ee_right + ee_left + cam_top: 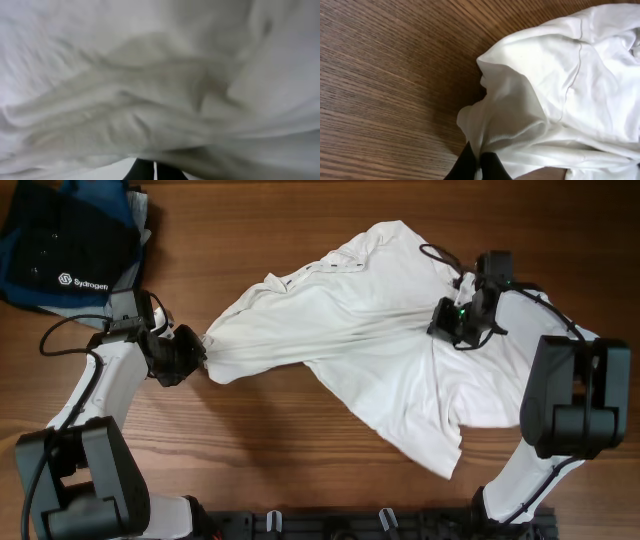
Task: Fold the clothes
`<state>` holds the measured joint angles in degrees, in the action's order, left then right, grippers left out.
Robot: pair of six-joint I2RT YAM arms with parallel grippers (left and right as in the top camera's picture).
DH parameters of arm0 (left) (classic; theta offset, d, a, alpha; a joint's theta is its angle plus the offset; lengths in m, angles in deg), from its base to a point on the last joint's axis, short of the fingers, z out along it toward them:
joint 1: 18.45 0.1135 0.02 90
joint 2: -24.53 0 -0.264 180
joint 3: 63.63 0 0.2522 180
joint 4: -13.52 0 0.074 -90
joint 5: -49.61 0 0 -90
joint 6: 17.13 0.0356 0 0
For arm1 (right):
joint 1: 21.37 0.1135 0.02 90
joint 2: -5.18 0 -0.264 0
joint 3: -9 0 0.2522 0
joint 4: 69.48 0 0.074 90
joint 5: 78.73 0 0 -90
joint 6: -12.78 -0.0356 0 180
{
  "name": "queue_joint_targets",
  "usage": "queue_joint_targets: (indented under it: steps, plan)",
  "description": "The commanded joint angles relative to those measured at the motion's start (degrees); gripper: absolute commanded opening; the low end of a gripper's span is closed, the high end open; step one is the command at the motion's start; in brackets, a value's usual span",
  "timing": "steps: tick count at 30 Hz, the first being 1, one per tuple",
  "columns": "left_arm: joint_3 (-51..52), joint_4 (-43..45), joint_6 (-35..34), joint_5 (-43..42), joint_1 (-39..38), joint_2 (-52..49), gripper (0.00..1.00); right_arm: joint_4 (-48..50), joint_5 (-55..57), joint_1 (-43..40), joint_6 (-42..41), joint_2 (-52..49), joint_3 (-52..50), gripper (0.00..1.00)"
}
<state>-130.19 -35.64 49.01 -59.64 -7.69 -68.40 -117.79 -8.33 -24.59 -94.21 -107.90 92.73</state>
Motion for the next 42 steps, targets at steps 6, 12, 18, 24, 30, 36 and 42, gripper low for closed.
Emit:
queue_joint_targets:
  steps: [6,12,18,24,30,36,42]
  plan:
    - [-0.8,0.0,1.1,-0.9,0.0,1.1,0.04,-0.5,6.2,2.5,8.0,-0.9,15.0,0.04]
    - [-0.8,0.0,1.1,-0.9,0.0,1.1,0.04,-13.3,4.7,6.3,1.7,-0.9,21.2,0.04]
    - [-0.8,0.0,2.1,-0.7,0.0,1.1,0.04,-29.4,4.6,9.0,1.5,2.4,21.1,0.04]
    - [-0.8,-0.4,2.6,-0.7,0.0,1.1,0.04,-37.1,4.8,9.4,-0.2,12.1,21.1,0.04]
    - [-0.8,-0.4,2.6,-0.7,0.0,1.1,0.04,-44.1,4.8,10.6,0.4,21.3,18.7,0.04]
    - [-0.8,-0.6,2.6,-0.9,0.0,1.1,0.04,-44.6,4.6,14.3,-1.1,26.2,7.6,0.04]
    - [-0.8,-1.6,3.8,-0.9,0.0,1.1,0.04,-40.4,4.6,16.2,-4.1,30.4,-5.2,0.04]
